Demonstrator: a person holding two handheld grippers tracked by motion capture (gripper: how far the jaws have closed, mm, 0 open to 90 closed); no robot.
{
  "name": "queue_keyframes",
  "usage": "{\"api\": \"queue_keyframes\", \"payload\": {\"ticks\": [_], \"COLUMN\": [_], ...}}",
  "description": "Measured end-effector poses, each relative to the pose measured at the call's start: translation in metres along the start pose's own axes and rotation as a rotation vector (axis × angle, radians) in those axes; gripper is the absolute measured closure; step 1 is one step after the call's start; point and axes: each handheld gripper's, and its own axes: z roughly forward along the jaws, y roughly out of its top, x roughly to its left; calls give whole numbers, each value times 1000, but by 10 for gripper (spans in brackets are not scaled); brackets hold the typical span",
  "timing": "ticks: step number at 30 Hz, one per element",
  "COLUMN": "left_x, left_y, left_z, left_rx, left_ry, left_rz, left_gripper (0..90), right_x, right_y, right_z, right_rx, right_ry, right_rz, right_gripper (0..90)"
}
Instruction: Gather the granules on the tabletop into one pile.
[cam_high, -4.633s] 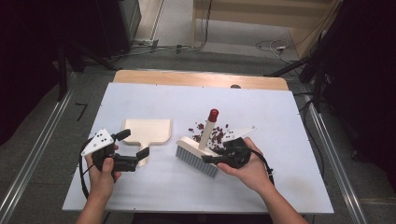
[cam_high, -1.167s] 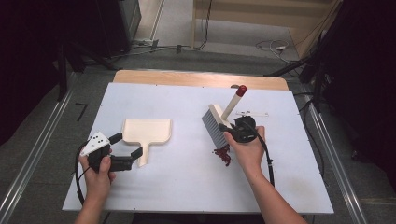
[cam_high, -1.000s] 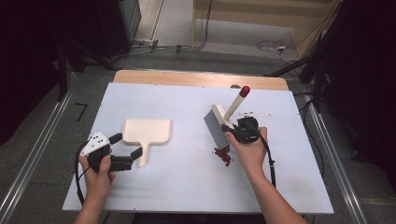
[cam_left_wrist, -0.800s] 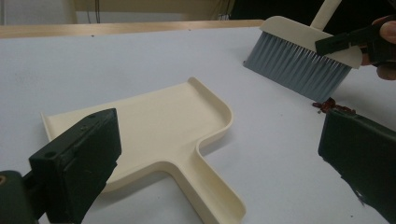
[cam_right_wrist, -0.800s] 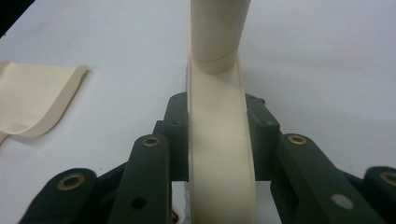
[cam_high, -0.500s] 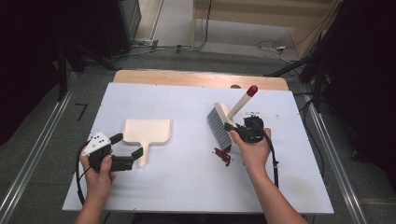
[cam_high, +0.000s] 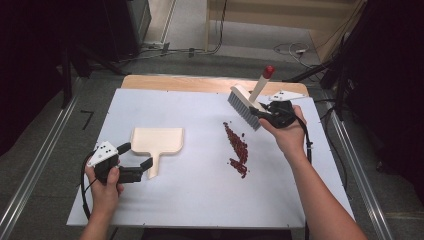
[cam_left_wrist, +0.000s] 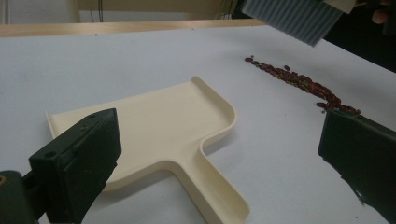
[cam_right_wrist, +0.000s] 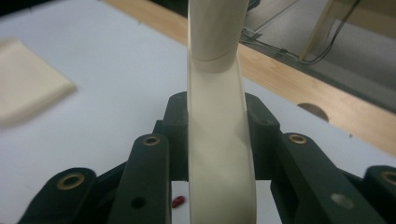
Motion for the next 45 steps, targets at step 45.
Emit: {"api": "queue_keyframes", "payload": {"ticks": [45], "left_x": [-2], "left_y": [-1], "left_z": [1], "left_rx": [7], "left_ry": [2], "left_rz": [3], "left_gripper": [0], "right_x": [22], "right_y": [-42], "right_z": [16], "right_rx": [64], "right_ry": [325], "right_rz": [-312], "right_gripper": [658]}}
